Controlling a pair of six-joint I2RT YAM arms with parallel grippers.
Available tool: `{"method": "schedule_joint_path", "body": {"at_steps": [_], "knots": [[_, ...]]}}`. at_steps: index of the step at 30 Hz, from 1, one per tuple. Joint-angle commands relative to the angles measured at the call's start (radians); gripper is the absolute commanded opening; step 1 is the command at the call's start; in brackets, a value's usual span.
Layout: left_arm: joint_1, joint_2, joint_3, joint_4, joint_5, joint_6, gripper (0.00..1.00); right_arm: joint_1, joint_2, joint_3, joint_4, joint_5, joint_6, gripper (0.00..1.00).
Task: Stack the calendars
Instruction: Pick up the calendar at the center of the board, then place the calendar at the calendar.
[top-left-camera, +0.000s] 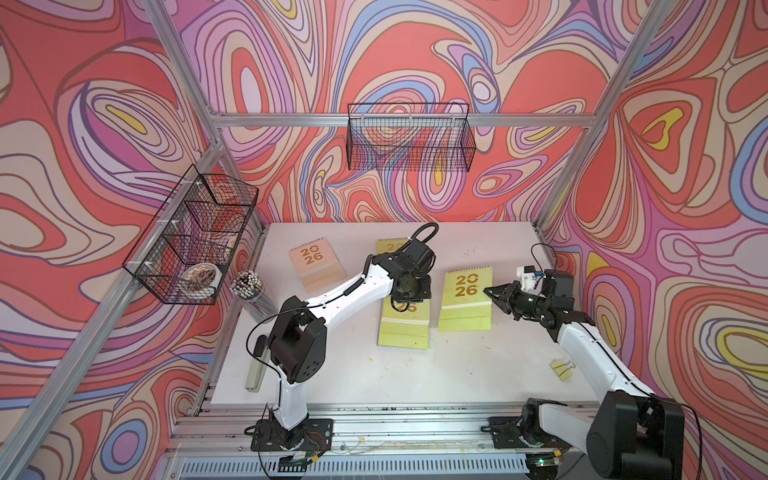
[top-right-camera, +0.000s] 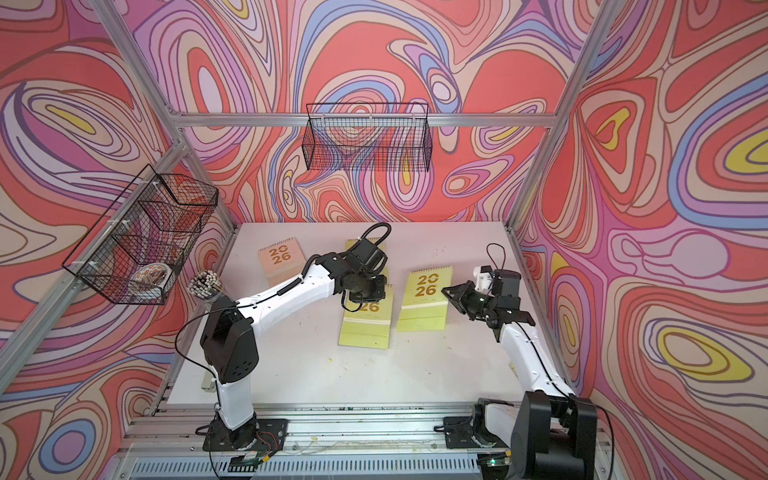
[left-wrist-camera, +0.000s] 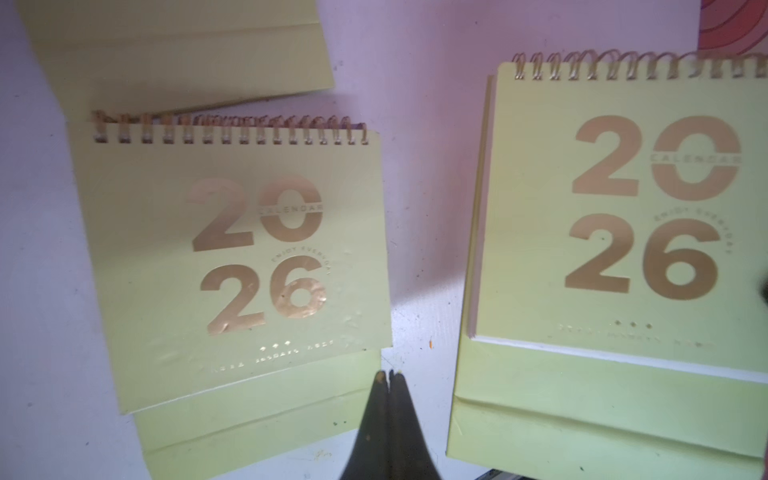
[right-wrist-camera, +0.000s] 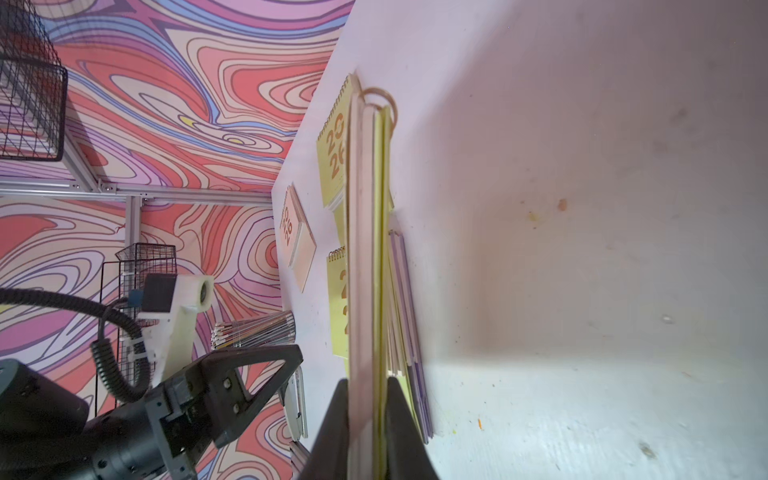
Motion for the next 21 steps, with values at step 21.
{"method": "schedule_joint_path", "body": {"at_steps": [21], "knots": [[0.2, -0.236, -0.391, 0.069, 0.001, 0.013, 0.0, 0.445, 0.3, -0.05, 0.676, 0.172, 0.356, 0.0]]}}
